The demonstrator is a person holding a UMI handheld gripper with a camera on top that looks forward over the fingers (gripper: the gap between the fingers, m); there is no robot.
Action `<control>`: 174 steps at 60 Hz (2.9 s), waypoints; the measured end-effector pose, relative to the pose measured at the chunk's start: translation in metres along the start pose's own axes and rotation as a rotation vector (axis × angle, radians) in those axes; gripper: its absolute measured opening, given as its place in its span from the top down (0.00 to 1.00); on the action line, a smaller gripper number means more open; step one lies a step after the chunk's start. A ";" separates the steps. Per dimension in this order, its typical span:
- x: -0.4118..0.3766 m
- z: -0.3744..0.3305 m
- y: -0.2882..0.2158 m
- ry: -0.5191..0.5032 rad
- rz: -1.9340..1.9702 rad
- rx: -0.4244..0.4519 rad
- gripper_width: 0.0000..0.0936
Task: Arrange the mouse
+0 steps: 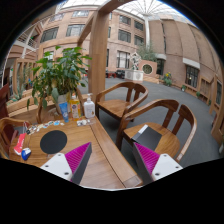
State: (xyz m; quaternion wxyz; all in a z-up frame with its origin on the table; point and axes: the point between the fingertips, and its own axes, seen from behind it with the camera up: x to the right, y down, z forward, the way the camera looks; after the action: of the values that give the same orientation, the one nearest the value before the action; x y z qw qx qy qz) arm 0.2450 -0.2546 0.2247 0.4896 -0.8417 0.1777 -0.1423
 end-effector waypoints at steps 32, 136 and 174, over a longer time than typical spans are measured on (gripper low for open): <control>-0.160 -0.038 0.184 -0.284 -0.153 -0.190 0.09; -0.564 -0.006 -0.009 -0.719 -0.136 0.184 0.59; -0.387 0.240 0.096 -0.416 -0.168 -0.157 0.54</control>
State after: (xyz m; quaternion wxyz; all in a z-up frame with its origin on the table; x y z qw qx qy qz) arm -0.0181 0.0569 0.0006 0.4352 -0.9002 0.0129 0.0082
